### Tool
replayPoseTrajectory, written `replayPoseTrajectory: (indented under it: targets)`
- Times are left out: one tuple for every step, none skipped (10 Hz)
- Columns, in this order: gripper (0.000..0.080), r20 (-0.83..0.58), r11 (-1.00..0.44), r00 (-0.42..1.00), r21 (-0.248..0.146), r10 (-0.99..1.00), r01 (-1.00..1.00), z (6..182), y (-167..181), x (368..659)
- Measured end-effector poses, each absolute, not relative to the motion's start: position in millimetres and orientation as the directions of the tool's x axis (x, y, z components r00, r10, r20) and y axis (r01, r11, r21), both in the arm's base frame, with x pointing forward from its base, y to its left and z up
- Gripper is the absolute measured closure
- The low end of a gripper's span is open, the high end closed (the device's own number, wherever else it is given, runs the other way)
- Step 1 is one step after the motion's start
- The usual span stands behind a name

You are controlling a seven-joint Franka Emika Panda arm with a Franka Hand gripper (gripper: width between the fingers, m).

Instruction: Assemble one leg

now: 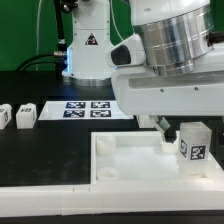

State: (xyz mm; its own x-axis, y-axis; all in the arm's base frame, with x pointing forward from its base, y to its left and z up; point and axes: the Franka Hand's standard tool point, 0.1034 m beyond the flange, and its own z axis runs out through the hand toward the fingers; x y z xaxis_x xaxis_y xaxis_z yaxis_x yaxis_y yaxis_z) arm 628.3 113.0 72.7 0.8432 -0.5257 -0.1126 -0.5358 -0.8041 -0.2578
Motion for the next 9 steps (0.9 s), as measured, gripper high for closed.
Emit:
replayPoseTrajectory:
  targets:
    - [0.0151, -0.069, -0.869, 0.906, -0.261, -0.417, -0.420, 72.0, 112.1, 628.6]
    - [0.0151, 0.018, -0.943, 0.971, -0.243, -0.238, -0.226, 69.7, 109.4, 629.8]
    - [0.0151, 0.078, -0.975, 0.994, -0.212, -0.077, -0.059, 69.3, 108.7, 630.9]
    - [0.0151, 0.128, -0.981, 0.990, -0.177, 0.058, 0.080, 69.8, 110.5, 633.1]
    - [0.0151, 0.144, -0.979, 0.986, -0.171, 0.085, 0.109, 67.9, 111.5, 632.1]
    - [0.0151, 0.137, -0.981, 0.989, -0.176, 0.053, 0.077, 67.7, 111.4, 631.9]
    - [0.0267, 0.135, -0.982, 0.990, -0.179, 0.037, 0.061, 67.6, 111.5, 631.9]
    - [0.0401, 0.123, -0.982, 0.992, -0.188, -0.021, 0.002, 67.3, 111.9, 631.7]
    - [0.0401, 0.102, -0.974, 0.987, -0.202, -0.126, -0.104, 66.9, 110.9, 631.5]
